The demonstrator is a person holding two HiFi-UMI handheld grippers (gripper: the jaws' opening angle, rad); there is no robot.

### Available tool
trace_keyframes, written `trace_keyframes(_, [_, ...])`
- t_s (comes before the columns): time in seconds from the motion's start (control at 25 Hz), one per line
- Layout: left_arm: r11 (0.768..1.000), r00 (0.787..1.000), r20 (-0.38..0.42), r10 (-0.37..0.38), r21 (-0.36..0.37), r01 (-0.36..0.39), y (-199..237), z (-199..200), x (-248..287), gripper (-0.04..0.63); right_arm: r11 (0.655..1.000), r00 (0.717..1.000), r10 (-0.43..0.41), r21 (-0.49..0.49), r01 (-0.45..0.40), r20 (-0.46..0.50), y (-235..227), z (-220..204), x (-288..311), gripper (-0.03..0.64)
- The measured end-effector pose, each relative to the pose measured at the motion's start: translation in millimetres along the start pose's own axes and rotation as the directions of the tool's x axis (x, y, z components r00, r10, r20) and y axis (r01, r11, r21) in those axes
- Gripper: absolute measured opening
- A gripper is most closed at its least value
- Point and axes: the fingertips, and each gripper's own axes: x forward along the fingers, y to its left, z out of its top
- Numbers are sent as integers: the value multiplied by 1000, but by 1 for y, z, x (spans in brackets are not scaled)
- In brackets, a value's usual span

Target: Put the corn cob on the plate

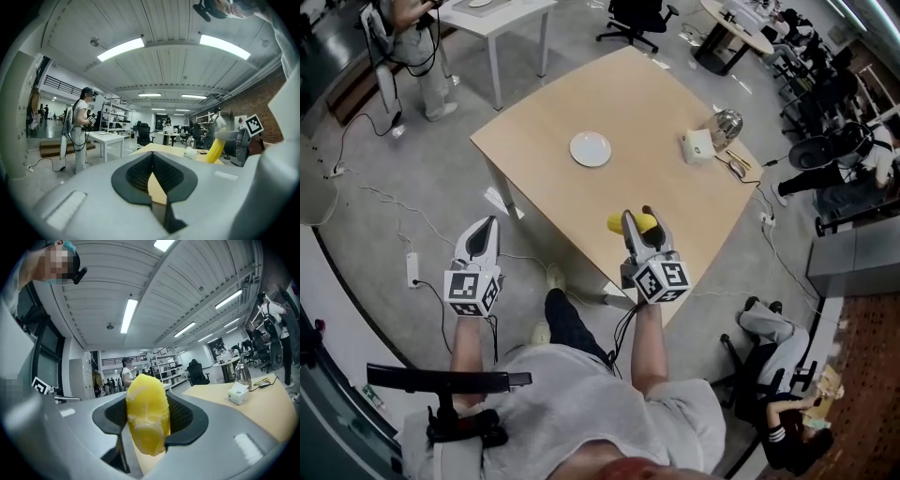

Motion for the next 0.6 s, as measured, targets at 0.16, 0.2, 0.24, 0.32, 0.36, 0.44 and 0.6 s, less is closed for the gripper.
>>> trace_keyframes(0.16, [1000,1000,-28,7,-1,-7,5,-8,30,20,1000,999,17,3,-17,-28,-19,-11,35,224])
trace_keyframes(0.2, [1000,999,-34,7,-2,-8,7,-10,37,20,1000,999,21,3,-21,-36,-24,-15,43,224])
trace_keyframes(0.24, [1000,999,-38,7,-2,-7,8,-12,44,20,1000,999,24,4,-24,-42,-28,-18,52,224])
trace_keyframes(0.32, [1000,999,-47,5,1,-5,9,-15,58,20,1000,998,30,3,-30,-51,-37,-24,67,224])
trace_keyframes(0.36, [1000,999,-51,4,3,-4,10,-17,64,20,999,998,32,1,-32,-55,-41,-27,74,224])
trace_keyframes(0.44, [1000,998,-59,4,3,-4,12,-23,76,20,999,997,42,1,-42,-62,-49,-34,89,224])
trace_keyframes(0.6, [1000,997,-78,4,4,-4,16,-34,100,20,998,995,61,15,-60,-82,-65,-48,120,224])
